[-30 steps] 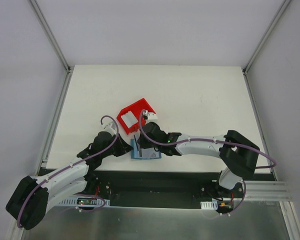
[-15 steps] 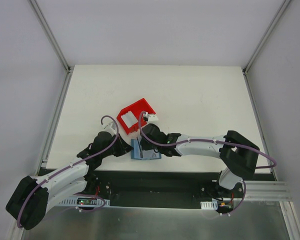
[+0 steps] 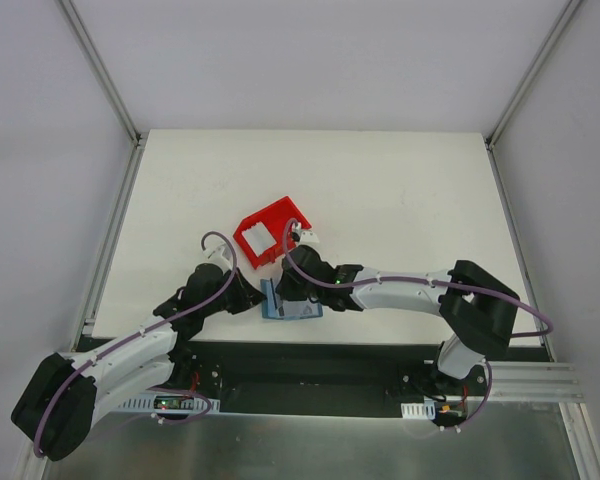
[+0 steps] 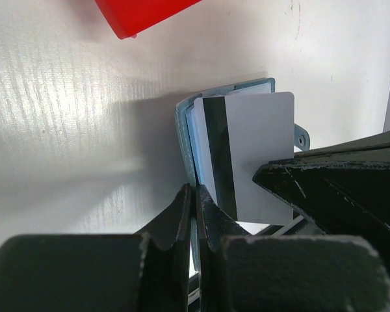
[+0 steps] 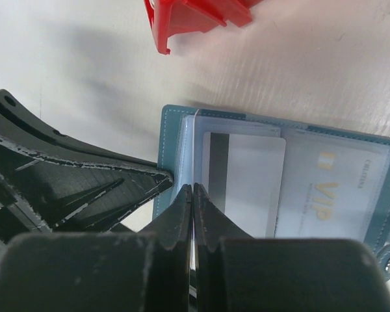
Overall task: Put the credit cards into the card holder
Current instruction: Turn over the card slot in the card holder.
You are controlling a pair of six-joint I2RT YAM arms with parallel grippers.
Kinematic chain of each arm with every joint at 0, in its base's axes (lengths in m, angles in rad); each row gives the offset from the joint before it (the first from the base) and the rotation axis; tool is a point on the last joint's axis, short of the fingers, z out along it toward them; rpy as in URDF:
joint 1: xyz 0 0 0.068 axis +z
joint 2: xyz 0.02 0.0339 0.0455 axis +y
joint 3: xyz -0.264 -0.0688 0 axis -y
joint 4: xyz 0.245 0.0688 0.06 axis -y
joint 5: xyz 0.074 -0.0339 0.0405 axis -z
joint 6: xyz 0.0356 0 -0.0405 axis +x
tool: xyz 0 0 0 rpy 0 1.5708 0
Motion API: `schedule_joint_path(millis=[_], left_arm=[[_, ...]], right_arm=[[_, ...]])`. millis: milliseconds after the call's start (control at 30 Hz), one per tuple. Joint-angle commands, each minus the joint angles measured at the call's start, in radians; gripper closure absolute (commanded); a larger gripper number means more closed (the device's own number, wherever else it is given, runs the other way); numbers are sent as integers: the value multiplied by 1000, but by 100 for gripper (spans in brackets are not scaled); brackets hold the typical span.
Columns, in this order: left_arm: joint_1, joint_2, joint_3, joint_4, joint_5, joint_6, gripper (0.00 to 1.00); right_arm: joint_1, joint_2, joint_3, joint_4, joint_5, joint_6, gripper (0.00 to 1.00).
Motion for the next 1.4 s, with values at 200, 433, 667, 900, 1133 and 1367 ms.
schedule_joint_path(millis=[200, 433, 667, 900, 1133, 1367], left_arm=[[-13, -40, 6, 35, 12, -37, 100], [-19, -41, 2, 35, 12, -55, 100], [-27, -55, -6, 35, 12, -69, 100], [-29, -73, -12, 29, 8, -66, 100], [-29, -76, -20, 23, 11, -60, 100], [-29, -104, 0, 17, 31, -29, 100]], right_arm=[[67, 25, 101, -188, 39, 48, 100], [127, 71, 205, -304, 126, 10, 99], [176, 169, 374, -494, 224, -38, 100], [190, 217, 446, -603, 296, -76, 100], [193, 235, 471, -659, 335, -99, 100], [177, 143, 428, -635, 390, -110, 100]])
